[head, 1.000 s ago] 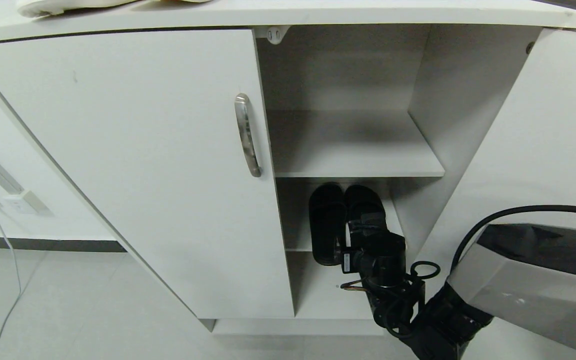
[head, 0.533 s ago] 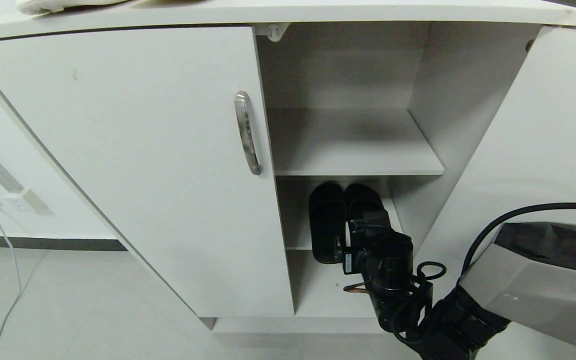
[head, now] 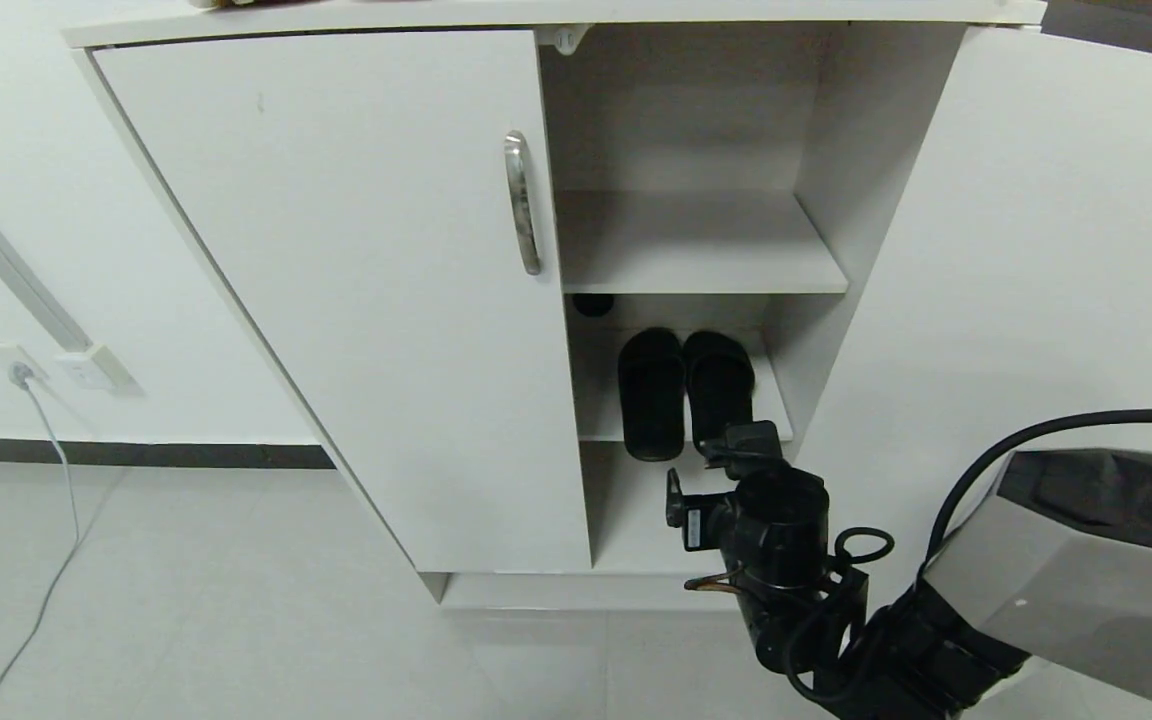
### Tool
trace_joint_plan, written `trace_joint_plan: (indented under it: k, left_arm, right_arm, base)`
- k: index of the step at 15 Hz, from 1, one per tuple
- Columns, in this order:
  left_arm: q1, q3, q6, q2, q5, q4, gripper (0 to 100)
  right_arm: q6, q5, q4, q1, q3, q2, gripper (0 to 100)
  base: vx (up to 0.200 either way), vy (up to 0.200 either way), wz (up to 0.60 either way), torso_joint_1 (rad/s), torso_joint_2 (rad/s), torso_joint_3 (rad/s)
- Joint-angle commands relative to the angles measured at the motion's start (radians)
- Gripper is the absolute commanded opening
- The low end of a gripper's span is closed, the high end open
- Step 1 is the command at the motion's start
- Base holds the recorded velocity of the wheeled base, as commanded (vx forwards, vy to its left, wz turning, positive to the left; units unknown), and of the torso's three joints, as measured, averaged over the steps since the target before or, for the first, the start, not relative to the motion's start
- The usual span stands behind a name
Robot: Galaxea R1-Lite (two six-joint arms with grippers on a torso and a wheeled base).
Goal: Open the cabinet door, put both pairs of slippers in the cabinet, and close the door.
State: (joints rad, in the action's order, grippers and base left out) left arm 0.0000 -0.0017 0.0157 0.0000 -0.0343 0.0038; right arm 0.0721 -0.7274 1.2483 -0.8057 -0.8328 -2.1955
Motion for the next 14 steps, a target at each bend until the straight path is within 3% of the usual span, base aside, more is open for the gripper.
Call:
trace_joint_plan:
  k: [1, 14]
  left_arm:
    - [0.000, 0.000, 0.001, 0.002, 0.001, -0.001, 0]
    - [0.000, 0.000, 0.000, 0.002, 0.001, 0.001, 0]
  right_arm:
    - [0.000, 0.002, 0.000, 0.000, 0.011, 0.025, 100]
    - [-0.015, 0.002, 0.003, -0.004, 0.058, 0.063, 100]
  base:
    - [0.000, 0.000, 0.00, 0.000, 0.00, 0.000]
    - [0.000, 0.000, 0.00, 0.000, 0.00, 0.009]
